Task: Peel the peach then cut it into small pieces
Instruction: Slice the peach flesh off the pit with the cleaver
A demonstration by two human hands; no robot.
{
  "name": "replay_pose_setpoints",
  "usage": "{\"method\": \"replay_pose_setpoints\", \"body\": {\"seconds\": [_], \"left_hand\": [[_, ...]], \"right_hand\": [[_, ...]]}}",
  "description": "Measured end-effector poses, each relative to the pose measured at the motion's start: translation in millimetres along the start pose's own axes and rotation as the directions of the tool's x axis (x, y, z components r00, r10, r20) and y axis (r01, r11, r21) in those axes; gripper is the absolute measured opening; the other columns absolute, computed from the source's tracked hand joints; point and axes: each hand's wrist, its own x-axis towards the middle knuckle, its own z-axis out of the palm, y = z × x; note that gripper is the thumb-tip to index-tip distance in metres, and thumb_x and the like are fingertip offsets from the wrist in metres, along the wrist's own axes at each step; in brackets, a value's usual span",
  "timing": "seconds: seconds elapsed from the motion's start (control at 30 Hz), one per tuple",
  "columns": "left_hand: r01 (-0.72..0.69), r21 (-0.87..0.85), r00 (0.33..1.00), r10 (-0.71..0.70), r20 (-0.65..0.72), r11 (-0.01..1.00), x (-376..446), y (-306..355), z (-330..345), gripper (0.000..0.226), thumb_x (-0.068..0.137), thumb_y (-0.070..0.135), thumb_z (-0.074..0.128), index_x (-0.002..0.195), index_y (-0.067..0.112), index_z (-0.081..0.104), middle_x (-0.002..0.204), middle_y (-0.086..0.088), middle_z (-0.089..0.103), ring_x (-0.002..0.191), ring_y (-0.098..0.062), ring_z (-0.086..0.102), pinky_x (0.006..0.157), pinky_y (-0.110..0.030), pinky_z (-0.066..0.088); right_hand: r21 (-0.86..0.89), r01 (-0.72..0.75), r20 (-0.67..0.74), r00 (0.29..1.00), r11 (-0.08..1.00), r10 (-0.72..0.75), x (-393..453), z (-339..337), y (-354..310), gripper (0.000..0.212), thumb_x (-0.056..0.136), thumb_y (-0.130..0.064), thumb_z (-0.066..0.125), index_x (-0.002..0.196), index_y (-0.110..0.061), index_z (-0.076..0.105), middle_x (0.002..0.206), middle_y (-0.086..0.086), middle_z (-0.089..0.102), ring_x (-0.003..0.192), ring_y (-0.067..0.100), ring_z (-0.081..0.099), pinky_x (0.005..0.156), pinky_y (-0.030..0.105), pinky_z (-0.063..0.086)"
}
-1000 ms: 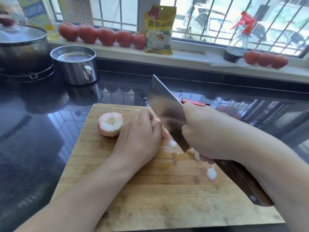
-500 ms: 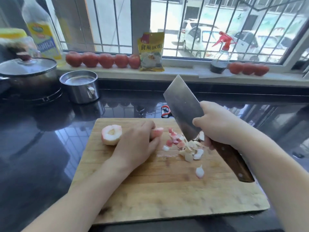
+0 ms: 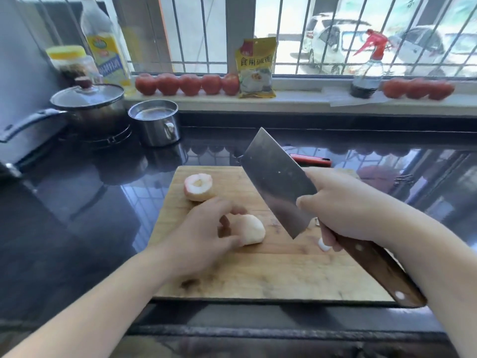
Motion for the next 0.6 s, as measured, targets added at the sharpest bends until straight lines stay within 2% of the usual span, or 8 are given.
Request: {"method": "replay_pose_setpoints", "body": {"seconds": [0.07,0.17,0.23,0.27,0.33,0.37,0.47,0.6], "left_hand": [[-0.039,0.027,0.997,0.041,-0.067,0.999,-1.3,-4.2,12.0,0.036,0.083,0.022,0.085,0.114,0.029,0.067,0.103,0.018,0.058,0.092,0.0,0.055,0.08,-0.011,0.04],[-0.027,0.11,0.979,0.049,-0.2,0.994,1.2,-0.6,31.6,0.034,0.084,0.033,0.084,0.111,0.031,0.063,0.105,0.017,0.052,0.091,-0.004,0.053,0.08,-0.022,0.042],[-0.034,0.132,0.969,0.065,-0.237,0.991,-0.1,-0.7,39.5,0.035,0.086,0.036,0.082,0.113,0.03,0.061,0.106,0.017,0.049,0.093,-0.005,0.052,0.077,-0.021,0.038],[-0.04,0.129,0.966,0.071,-0.249,0.991,-1.6,-1.9,41.3,0.035,0.086,0.036,0.081,0.113,0.03,0.06,0.106,0.018,0.047,0.093,-0.005,0.052,0.077,-0.021,0.038],[-0.072,0.096,0.952,0.097,-0.289,0.993,-5.9,-5.2,43.4,0.033,0.085,0.033,0.082,0.112,0.029,0.062,0.106,0.022,0.046,0.09,-0.002,0.052,0.079,-0.022,0.042],[-0.097,0.082,0.937,0.119,-0.328,0.992,-7.5,-6.2,44.1,0.029,0.086,0.03,0.081,0.109,0.028,0.064,0.106,0.023,0.047,0.088,-0.002,0.054,0.079,-0.023,0.046],[-0.156,0.099,0.877,0.184,-0.444,0.983,-9.4,-9.7,44.1,0.012,0.089,0.021,0.078,0.096,0.022,0.068,0.101,0.019,0.057,0.081,-0.004,0.059,0.072,-0.035,0.056],[-0.214,0.136,0.84,0.253,-0.48,0.967,-8.8,-13.7,44.1,0.013,0.085,0.01,0.081,0.093,0.017,0.073,0.1,0.01,0.066,0.085,-0.013,0.065,0.069,-0.04,0.059]], "right_hand": [[0.001,0.017,-0.007,1.0,1.0,-0.017,-6.8,1.6,-2.8,0.018,0.084,-0.011,0.043,0.092,-0.024,0.053,0.047,0.016,0.062,0.044,0.037,0.058,0.047,0.043,0.052],[-0.044,0.045,-0.079,0.996,0.998,-0.048,-11.0,8.9,-8.3,0.014,0.089,-0.01,0.042,0.091,-0.021,0.05,0.048,0.009,0.062,0.036,0.027,0.06,0.039,0.036,0.048],[-0.128,0.043,-0.11,0.992,0.991,-0.058,-11.6,14.3,-12.9,0.012,0.091,-0.009,0.042,0.095,-0.019,0.048,0.068,0.013,0.065,0.037,0.026,0.063,0.034,0.033,0.048],[-0.176,0.03,-0.11,0.993,0.984,-0.05,-12.2,16.7,-15.2,0.014,0.092,-0.009,0.043,0.099,-0.019,0.048,0.081,0.014,0.064,0.044,0.028,0.066,0.033,0.033,0.049],[-0.262,0.002,-0.088,0.996,0.965,-0.026,-13.8,21.5,-18.0,0.016,0.095,-0.012,0.042,0.107,-0.021,0.047,0.099,0.012,0.057,0.069,0.036,0.067,0.038,0.033,0.052],[-0.297,-0.004,-0.075,0.997,0.955,-0.019,-14.8,23.3,-19.0,0.013,0.096,-0.013,0.041,0.105,-0.021,0.045,0.103,0.011,0.054,0.078,0.034,0.064,0.041,0.034,0.051],[-0.314,-0.012,-0.057,0.998,0.949,-0.006,-18.0,29.0,-23.8,0.006,0.096,-0.011,0.039,0.098,-0.017,0.039,0.097,0.006,0.049,0.072,0.027,0.059,0.046,0.032,0.047],[-0.34,-0.013,-0.034,0.999,0.94,0.001,-18.9,34.5,-27.8,0.006,0.097,-0.013,0.039,0.098,-0.019,0.039,0.094,0.0,0.042,0.074,0.021,0.052,0.058,0.034,0.046]]}}
